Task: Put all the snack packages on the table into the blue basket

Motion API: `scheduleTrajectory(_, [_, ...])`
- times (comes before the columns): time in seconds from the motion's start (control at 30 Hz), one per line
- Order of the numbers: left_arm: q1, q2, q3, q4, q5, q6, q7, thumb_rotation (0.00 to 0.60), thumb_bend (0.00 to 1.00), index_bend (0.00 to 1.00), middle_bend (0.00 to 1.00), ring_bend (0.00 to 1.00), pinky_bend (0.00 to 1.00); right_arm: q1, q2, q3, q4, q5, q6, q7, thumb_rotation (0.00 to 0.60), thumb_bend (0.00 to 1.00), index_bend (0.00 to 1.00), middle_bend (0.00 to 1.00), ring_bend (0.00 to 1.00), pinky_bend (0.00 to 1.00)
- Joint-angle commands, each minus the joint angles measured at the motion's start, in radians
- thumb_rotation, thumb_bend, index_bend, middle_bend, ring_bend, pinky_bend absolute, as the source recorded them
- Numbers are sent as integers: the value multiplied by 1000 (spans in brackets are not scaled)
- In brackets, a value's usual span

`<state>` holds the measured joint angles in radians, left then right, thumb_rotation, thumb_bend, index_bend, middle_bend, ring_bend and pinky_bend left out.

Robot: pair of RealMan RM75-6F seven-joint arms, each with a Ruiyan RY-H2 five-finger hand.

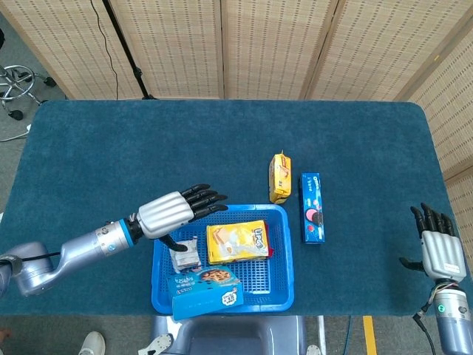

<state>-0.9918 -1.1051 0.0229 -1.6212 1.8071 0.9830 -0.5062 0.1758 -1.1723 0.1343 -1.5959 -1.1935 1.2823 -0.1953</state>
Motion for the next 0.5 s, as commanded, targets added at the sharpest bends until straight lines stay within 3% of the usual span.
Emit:
scheduleTrajectory(0.03, [28, 45, -6, -5, -11, 72, -19, 600, 0, 0, 0, 0, 0, 9, 3, 10, -4, -1, 0, -3, 600, 0, 0, 0, 0, 0])
scheduleTrajectory(0.2, [131, 148, -10, -54, -133, 105, 164, 600, 0, 0, 0, 0, 0, 51, 42, 39, -9, -27, -19, -10, 600, 0, 0, 0, 0, 0])
scheduleTrajectory(0.33, [237, 174, -6, -85, -247, 157, 317, 600, 0, 0, 0, 0, 0, 103, 86, 67, 4, -59, -71, 29, 600, 0, 0, 0, 0, 0])
scheduleTrajectory(0.5, [357, 176, -9, -104, -358, 249, 404, 600, 0, 0, 0, 0, 0, 180, 119, 81, 35, -118, -168, 127, 600, 0, 0, 0, 0, 0])
